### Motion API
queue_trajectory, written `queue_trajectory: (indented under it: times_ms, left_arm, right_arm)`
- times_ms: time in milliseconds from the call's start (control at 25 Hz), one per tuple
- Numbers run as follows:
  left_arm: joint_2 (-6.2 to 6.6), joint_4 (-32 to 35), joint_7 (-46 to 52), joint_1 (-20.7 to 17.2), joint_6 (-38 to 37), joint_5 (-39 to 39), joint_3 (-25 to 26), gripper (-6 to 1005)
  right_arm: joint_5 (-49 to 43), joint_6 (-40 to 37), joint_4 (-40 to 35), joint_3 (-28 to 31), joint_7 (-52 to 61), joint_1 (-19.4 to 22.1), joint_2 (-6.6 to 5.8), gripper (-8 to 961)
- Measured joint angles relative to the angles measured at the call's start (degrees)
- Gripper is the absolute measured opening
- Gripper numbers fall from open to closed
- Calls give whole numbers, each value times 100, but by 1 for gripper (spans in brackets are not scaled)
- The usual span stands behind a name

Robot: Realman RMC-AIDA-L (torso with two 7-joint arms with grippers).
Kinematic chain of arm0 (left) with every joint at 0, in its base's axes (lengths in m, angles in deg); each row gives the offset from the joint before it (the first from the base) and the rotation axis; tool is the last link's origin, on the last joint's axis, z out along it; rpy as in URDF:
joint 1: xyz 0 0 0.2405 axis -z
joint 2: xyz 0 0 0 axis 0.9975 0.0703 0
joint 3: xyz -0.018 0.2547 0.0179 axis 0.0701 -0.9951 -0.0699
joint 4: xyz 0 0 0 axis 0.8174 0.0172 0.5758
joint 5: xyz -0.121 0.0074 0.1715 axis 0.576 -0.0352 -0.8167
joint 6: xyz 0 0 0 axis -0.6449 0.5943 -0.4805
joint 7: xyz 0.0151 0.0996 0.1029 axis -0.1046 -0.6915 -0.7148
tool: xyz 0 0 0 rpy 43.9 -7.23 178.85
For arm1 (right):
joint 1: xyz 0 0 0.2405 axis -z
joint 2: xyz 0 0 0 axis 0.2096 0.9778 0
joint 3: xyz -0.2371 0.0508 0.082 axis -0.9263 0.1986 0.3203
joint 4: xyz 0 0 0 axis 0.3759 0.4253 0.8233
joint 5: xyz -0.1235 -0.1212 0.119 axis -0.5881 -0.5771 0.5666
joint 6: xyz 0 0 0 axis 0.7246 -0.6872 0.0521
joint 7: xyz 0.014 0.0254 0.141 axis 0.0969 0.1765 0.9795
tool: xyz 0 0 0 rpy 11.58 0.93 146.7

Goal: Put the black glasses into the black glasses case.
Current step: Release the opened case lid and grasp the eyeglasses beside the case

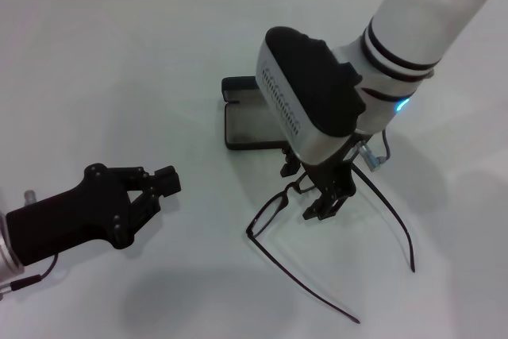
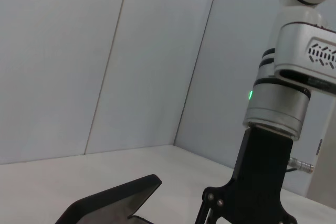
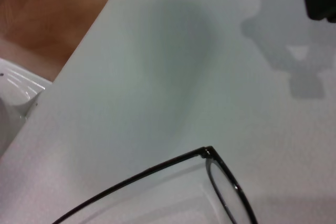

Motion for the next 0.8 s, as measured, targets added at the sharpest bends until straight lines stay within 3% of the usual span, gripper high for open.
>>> queue_trajectory:
  times_ms: [240, 800]
  left_arm:
    - [-16, -28, -10, -14, 101, 5, 9, 70]
    - [-35, -222, -80, 27, 145, 4, 9, 64]
  right_arm:
    - [95, 239, -109, -418, -30, -15, 0, 621]
    - [166, 507, -151, -679, 13, 80, 0, 403]
